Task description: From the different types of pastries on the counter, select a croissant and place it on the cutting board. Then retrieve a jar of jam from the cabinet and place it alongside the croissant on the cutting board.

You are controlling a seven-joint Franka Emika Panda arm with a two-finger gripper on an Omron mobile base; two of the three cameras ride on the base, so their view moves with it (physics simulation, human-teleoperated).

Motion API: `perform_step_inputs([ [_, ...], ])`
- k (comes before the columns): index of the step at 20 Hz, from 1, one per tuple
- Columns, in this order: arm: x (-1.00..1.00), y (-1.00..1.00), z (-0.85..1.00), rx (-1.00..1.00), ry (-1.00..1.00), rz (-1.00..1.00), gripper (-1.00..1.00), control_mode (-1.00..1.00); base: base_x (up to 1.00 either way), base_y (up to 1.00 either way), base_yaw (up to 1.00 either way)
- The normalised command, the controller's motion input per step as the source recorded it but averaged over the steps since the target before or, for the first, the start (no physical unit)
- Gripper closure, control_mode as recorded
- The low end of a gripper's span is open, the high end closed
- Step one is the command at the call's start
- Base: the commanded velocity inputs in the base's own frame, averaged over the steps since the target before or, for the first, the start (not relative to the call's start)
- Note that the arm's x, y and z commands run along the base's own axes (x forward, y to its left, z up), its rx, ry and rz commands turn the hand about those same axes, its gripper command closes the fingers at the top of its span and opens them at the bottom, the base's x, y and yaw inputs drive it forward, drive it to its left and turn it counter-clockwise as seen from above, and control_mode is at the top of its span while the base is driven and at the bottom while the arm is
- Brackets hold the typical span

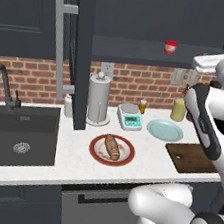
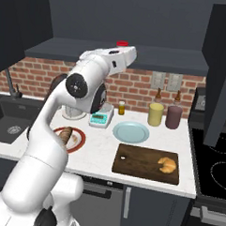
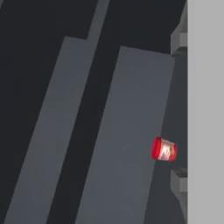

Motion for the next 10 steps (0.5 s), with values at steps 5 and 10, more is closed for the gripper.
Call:
perform_step_inputs([
  [5,0.00,0.12,0.52,0.15,0.02,0.03,-1.00,-1.00,0.00,0.00,0.00],
  [10,0.00,0.33,0.27,0.35,-0.12,0.02,-1.00,-1.00,0.00,0.00,0.00],
])
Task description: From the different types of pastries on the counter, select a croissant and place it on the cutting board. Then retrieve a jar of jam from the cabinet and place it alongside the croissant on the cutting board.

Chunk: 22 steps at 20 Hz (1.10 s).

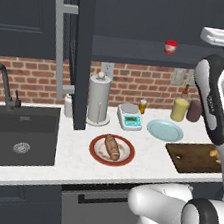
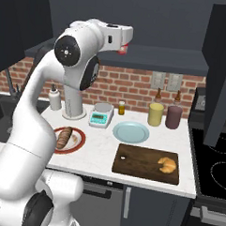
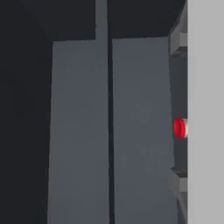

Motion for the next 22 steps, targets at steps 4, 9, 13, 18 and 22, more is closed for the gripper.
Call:
perform_step_inputs([
  [4,0.00,0.13,0.01,0.03,-0.01,0.00,-1.00,-1.00,0.00,0.00,0.00],
  [9,0.00,0.00,-0.49,-0.03,0.09,0.00,-1.00,-1.00,0.00,0.00,0.00],
  [13,0.00,0.00,-0.48,-0.20,0.31,0.00,-1.00,-1.00,0.00,0.00,0.00],
  [18,0.15,0.00,0.00,-0.04,0.13,-0.01,-1.00,-1.00,0.00,0.00,0.00],
  [22,0.05,0.01,-0.08,-0.03,0.08,0.00,-1.00,-1.00,0.00,0.00,0.00],
])
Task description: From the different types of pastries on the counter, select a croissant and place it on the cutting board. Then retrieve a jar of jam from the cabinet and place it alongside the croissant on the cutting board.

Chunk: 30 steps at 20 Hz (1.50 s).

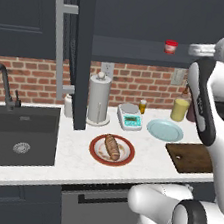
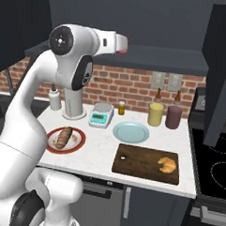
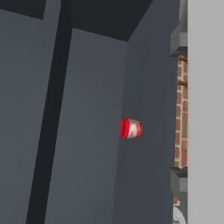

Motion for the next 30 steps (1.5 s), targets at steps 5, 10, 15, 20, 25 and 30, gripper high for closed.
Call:
perform_step_inputs([
  [5,0.09,0.07,-0.28,0.25,0.00,0.00,-1.00,-1.00,0.00,0.00,0.00],
  [10,0.09,0.18,-0.02,0.28,0.00,0.00,-1.00,-1.00,0.00,0.00,0.00],
  [15,0.28,0.17,-0.02,0.10,0.11,0.01,-1.00,-1.00,0.00,0.00,0.00],
  [20,0.43,0.01,-0.08,0.00,0.03,0.04,-1.00,-1.00,0.00,0.00,0.00],
  [25,0.52,0.00,-0.18,0.00,0.00,0.06,-1.00,-1.00,0.00,0.00,0.00],
  [30,0.35,0.00,-0.29,0.00,0.00,0.10,-1.00,-1.00,0.00,0.00,0.00],
])
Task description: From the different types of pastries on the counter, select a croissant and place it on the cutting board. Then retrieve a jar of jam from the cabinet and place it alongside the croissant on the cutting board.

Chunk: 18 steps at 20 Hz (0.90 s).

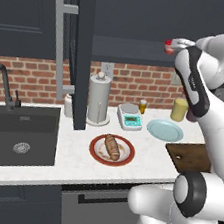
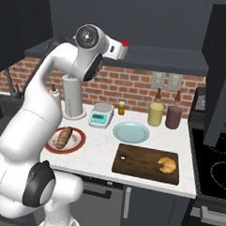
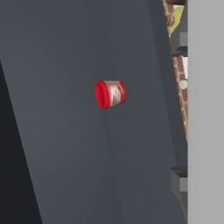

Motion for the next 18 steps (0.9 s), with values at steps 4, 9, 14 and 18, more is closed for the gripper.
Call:
perform_step_inputs([
  [4,0.26,-0.01,-0.07,0.00,0.00,0.05,-1.00,-1.00,0.00,0.00,0.00],
  [9,0.16,-0.12,0.00,0.00,0.02,0.01,-1.00,-1.00,0.00,0.00,0.00],
  [14,0.12,-0.13,0.00,-0.01,0.01,0.01,-1.00,-1.00,0.00,0.00,0.00],
  [18,0.21,-0.01,0.00,0.00,0.00,0.02,-1.00,-1.00,0.00,0.00,0.00],
])
